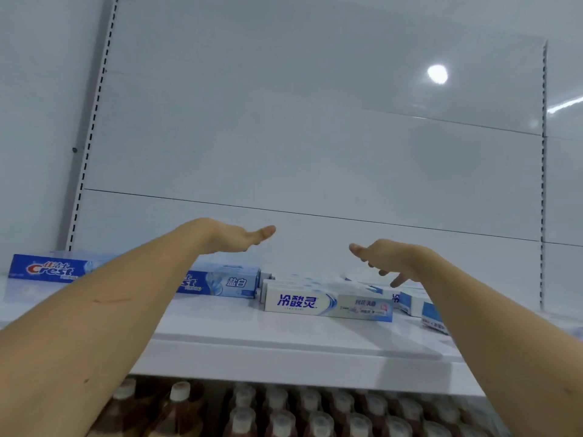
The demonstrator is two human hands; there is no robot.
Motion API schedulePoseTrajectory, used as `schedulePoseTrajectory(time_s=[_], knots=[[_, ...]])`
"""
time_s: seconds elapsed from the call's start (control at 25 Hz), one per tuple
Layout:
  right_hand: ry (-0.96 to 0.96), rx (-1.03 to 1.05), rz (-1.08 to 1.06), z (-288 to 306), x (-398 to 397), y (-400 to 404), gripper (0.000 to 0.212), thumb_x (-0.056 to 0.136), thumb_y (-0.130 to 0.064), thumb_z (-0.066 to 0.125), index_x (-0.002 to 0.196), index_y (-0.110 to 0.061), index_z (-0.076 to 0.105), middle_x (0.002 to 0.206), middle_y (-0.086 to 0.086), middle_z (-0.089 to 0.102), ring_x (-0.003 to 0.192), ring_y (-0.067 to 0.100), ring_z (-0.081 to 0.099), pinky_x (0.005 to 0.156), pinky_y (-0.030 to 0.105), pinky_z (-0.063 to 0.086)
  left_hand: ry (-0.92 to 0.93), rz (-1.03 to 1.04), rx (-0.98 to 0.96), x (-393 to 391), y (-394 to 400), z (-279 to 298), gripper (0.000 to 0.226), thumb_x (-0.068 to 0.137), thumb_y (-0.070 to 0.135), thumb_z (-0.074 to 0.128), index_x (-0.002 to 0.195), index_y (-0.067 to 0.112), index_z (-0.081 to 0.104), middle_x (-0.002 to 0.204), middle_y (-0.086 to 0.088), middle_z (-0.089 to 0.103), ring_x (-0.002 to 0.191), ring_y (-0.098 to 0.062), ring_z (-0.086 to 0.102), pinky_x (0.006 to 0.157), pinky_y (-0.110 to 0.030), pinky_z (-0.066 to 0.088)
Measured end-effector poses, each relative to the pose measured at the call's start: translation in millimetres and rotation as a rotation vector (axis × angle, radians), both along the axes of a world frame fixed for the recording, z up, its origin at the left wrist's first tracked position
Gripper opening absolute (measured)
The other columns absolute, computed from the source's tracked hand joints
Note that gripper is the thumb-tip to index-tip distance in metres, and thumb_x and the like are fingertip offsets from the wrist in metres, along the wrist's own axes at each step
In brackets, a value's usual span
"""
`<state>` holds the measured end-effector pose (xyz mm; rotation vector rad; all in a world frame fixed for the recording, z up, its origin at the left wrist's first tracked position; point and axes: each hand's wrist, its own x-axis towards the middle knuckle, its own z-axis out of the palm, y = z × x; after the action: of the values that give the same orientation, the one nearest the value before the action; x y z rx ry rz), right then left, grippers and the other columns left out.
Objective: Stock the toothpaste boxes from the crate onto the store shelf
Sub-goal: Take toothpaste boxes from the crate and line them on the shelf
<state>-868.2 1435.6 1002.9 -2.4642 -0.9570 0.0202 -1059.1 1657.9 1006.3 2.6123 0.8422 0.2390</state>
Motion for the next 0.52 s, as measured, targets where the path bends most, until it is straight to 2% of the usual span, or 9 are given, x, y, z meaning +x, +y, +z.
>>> schedulePoseTrajectory(time_s=[0.12, 0.24, 0.36, 0.44, 0.52], knots=[[0.066, -0.073, -0.020, -4.9, -5.4, 33.7, 0.075, 0.095, -0.065, 0.032, 0.150, -0.015, 0.035, 0.154, 0.009, 0.037, 0.128, 0.031, 0.049, 0.098, 0.050, 0.048, 0.035, 0.031, -0.070, 3.9, 13.2, 5.1, 0.101, 0.075, 0.087, 0.010, 0.155, 0.027, 0.026, 0.160, -0.003, 0.027, 0.150, -0.025, 0.017, 0.120, -0.052, 0.015], [0.006, -0.320, -0.013, -4.0, -16.5, 57.8, 0.066, 0.104, -0.051, 0.026, 0.154, -0.008, 0.025, 0.157, 0.015, 0.030, 0.139, 0.032, 0.038, 0.108, 0.043, 0.034, 0.182, 0.073, -0.132, 20.7, 19.2, 7.4, 0.103, 0.076, 0.088, 0.012, 0.155, 0.024, 0.024, 0.161, -0.006, 0.025, 0.150, -0.027, 0.018, 0.117, -0.057, 0.020], [-0.127, -0.471, -0.040, 1.6, -11.2, 75.4, 0.054, 0.108, -0.032, 0.026, 0.153, -0.004, 0.022, 0.159, 0.014, 0.026, 0.144, 0.030, 0.032, 0.111, 0.036, 0.029, 0.302, 0.084, -0.076, 41.7, 17.5, 5.7, 0.105, 0.078, 0.087, 0.014, 0.154, 0.016, 0.025, 0.156, -0.010, 0.032, 0.144, -0.028, 0.029, 0.106, -0.047, 0.031], [-0.170, -0.544, -0.057, -0.3, -2.5, 86.2, 0.050, 0.108, -0.027, 0.030, 0.153, -0.005, 0.025, 0.157, 0.013, 0.032, 0.138, 0.031, 0.039, 0.105, 0.036, 0.036, 0.351, 0.091, 0.036, 56.2, 21.5, -1.6, 0.106, 0.078, 0.088, 0.014, 0.151, 0.013, 0.031, 0.149, -0.011, 0.038, 0.135, -0.030, 0.039, 0.103, -0.038, 0.034], [-0.157, -0.584, -0.065, -6.1, 3.2, 91.2, 0.050, 0.106, -0.028, 0.034, 0.151, -0.004, 0.030, 0.152, 0.014, 0.038, 0.126, 0.032, 0.048, 0.094, 0.035, 0.041, 0.372, 0.102, 0.103, 65.3, 30.1, -10.1, 0.107, 0.074, 0.091, 0.017, 0.146, 0.015, 0.037, 0.148, -0.011, 0.039, 0.131, -0.031, 0.044, 0.111, -0.040, 0.032]])
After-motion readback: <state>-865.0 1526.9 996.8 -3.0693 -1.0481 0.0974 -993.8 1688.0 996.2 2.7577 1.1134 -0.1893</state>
